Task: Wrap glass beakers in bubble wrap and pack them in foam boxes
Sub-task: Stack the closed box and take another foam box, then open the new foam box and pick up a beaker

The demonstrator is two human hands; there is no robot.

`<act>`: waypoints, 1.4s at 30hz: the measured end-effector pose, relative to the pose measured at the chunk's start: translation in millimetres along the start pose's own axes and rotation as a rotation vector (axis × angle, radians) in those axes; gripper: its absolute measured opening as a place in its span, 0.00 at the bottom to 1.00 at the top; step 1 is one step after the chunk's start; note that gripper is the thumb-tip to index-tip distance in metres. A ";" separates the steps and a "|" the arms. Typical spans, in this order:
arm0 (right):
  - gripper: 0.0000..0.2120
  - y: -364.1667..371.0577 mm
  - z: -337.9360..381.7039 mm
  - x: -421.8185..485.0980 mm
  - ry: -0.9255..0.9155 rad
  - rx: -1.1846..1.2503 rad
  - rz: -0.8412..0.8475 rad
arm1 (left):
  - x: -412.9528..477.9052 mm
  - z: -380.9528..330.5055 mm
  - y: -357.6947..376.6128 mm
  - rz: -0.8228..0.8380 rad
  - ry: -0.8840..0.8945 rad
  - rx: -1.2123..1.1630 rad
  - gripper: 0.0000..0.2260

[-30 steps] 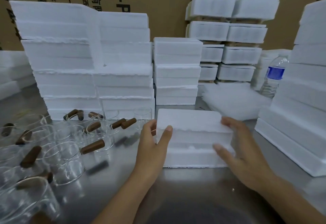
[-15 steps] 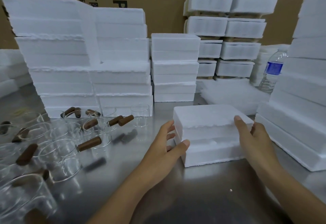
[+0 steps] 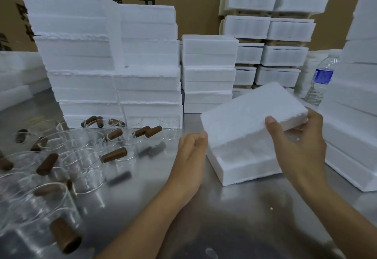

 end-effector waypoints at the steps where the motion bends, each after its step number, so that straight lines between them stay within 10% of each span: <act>1: 0.23 5.7 5.0 -1.1 -0.017 0.031 0.014 | 0.4 1.8 -2.7 -0.026 -0.018 -0.004 0.11; 7: 0.33 58.4 53.1 -25.9 -0.195 0.225 0.230 | -5.2 13.7 -27.4 -0.236 -0.129 -0.103 0.11; 13: 0.38 86.3 81.4 -69.0 -0.415 0.047 0.286 | -18.6 10.2 -64.2 -0.531 -0.008 -0.274 0.15; 24: 0.36 131.6 97.0 -101.0 -0.805 -0.579 0.306 | -32.4 1.5 -74.6 -0.571 0.093 -0.388 0.10; 32: 0.28 144.7 52.0 -107.9 -0.682 -0.898 0.467 | -35.5 -1.2 -83.5 -0.688 0.164 -0.274 0.11; 42: 0.15 147.9 37.9 -107.7 -0.561 -0.746 0.617 | -49.2 -26.9 -74.6 -0.687 0.385 0.067 0.07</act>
Point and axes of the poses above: each hand's wrist, its own x-axis towards the middle knuckle, its own y-axis out of the palm, z = x × y, the point moved 6 cm from there along x, towards the middle knuckle, and after that the axes turned 11 degrees about x, right-handed, at the moved point
